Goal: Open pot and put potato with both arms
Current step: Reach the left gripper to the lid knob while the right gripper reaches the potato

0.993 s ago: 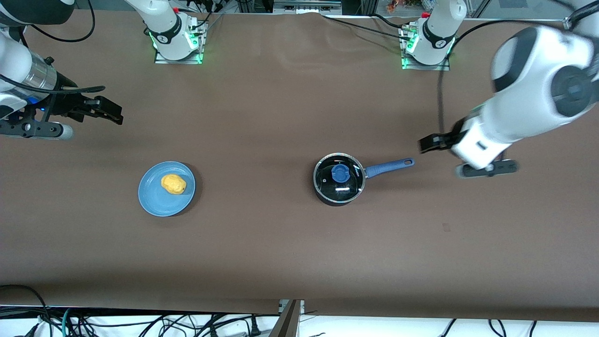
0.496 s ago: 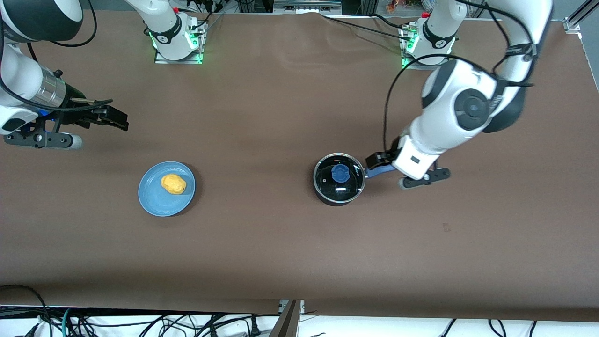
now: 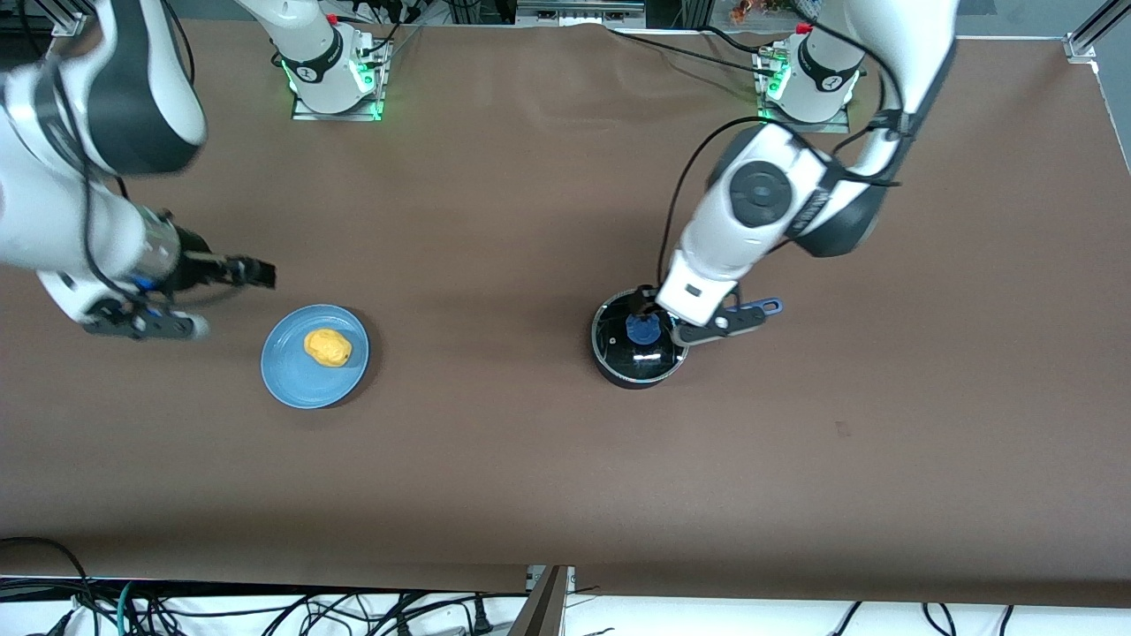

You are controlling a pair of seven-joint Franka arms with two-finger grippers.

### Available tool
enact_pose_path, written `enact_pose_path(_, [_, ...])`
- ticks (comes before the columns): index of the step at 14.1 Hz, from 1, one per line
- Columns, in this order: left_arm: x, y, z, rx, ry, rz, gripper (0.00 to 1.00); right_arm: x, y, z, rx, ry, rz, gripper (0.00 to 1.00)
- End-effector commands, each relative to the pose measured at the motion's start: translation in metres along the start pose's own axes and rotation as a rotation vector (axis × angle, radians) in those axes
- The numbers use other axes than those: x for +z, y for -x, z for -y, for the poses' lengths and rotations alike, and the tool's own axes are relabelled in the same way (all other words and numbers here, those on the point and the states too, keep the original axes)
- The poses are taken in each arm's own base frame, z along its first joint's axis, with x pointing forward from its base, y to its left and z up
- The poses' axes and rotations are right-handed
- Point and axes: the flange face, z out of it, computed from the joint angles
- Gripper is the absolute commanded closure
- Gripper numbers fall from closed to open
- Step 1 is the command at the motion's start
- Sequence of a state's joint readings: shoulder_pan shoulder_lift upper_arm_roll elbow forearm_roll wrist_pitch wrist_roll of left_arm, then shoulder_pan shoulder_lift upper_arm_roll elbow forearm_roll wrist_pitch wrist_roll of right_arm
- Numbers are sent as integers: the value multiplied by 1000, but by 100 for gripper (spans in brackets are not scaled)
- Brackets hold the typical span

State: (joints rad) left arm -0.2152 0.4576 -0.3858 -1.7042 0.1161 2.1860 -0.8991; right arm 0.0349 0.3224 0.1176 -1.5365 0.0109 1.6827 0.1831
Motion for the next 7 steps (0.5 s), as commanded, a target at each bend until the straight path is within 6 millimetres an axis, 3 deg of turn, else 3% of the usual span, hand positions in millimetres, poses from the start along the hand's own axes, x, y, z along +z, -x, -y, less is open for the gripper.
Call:
enact_pose_path(1, [15, 8, -18, 53, -20, -65, 0, 61, -36, 33, -85, -3, -18, 0])
enact_pose_path(2, [22, 10, -19, 82, -39, -82, 0, 88, -47, 46, -126, 10, -26, 0])
enact_pose_path(4, [33, 17, -25, 126, -66, -96, 0, 131, -59, 47, -253, 76, -17, 0])
enact_pose_path(7, [40, 16, -25, 141, -75, -95, 0, 165, -70, 33, -431, 86, -9, 0])
